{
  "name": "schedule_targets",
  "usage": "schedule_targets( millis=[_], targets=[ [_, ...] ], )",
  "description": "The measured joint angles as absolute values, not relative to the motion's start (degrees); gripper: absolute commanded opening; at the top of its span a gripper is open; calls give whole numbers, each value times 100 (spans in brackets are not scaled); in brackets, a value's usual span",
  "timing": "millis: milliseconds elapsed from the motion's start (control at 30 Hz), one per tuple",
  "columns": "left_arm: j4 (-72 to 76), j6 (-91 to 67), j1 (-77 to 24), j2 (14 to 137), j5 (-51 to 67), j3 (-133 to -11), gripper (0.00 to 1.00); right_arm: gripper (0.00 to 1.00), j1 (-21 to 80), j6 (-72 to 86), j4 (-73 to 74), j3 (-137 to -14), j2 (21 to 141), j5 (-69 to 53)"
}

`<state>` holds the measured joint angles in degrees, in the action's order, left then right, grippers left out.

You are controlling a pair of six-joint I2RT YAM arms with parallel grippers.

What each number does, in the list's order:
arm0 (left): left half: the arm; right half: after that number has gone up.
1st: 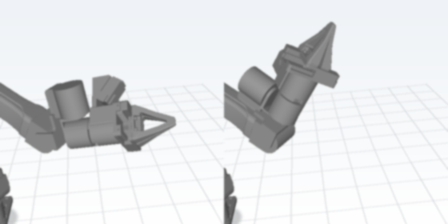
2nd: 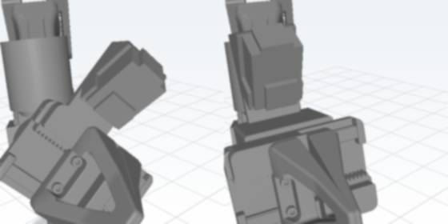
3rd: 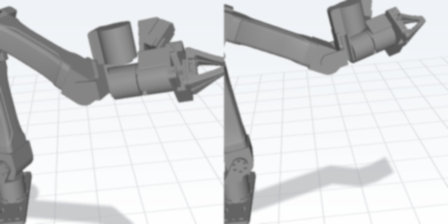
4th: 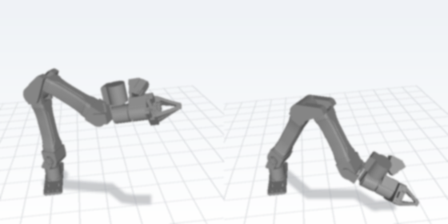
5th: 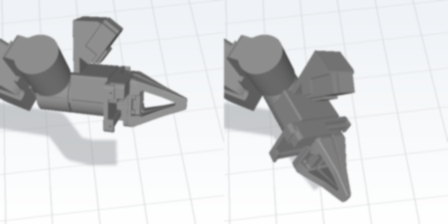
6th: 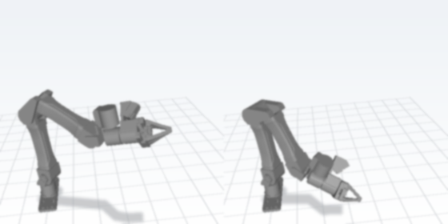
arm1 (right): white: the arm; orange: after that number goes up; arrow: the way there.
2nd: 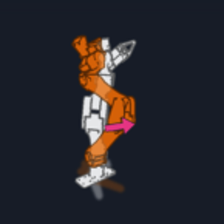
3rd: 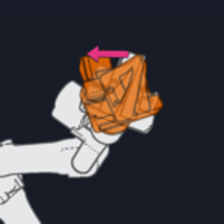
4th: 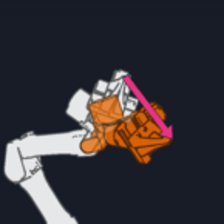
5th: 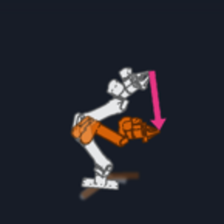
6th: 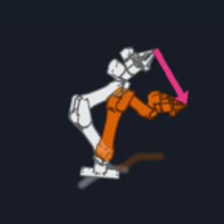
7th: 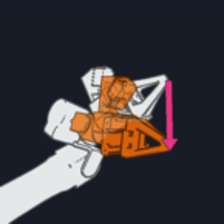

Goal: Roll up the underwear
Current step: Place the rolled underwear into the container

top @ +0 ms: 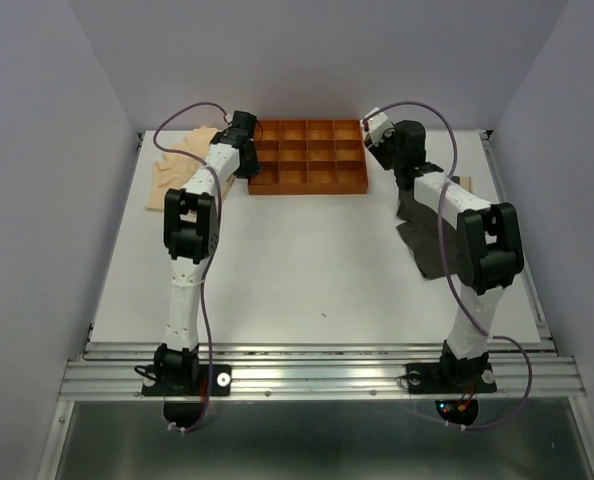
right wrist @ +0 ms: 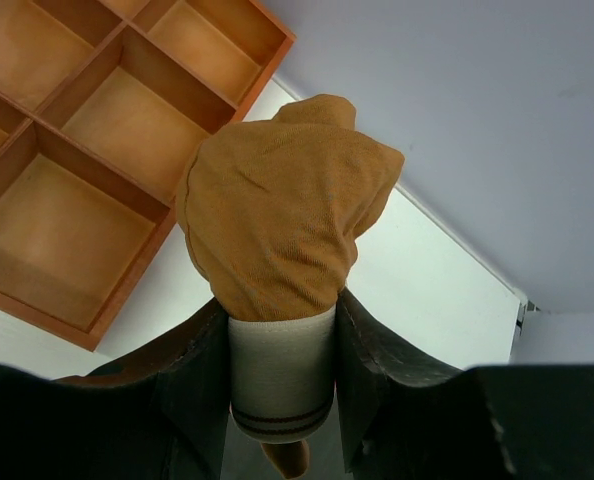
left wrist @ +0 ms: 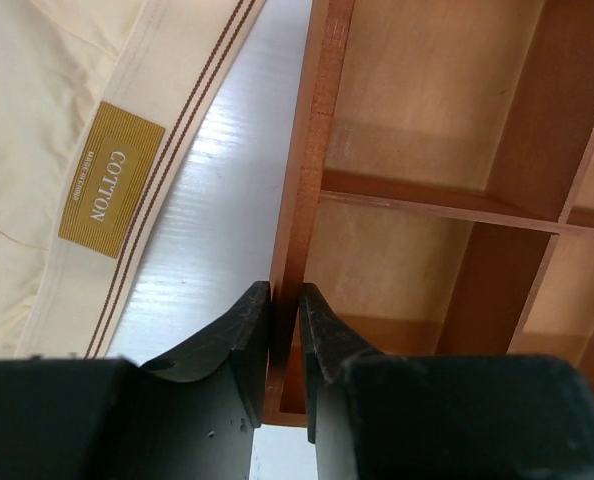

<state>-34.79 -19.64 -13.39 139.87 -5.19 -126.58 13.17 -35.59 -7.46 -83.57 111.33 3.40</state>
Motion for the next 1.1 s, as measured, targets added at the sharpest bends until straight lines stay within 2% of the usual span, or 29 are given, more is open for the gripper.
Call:
schedule_targets(
  millis=[433, 1100],
  targets=[
    [-3301, -1699, -1339, 14020, -460, -12643, 24, 1, 1472, -4123, -694, -8958, 11937, 598],
    [-3216, -1678, -1339, 14020, -451, -12610, 24, 1, 2093, -4158, -449, -8993, 12510, 403]
  ],
)
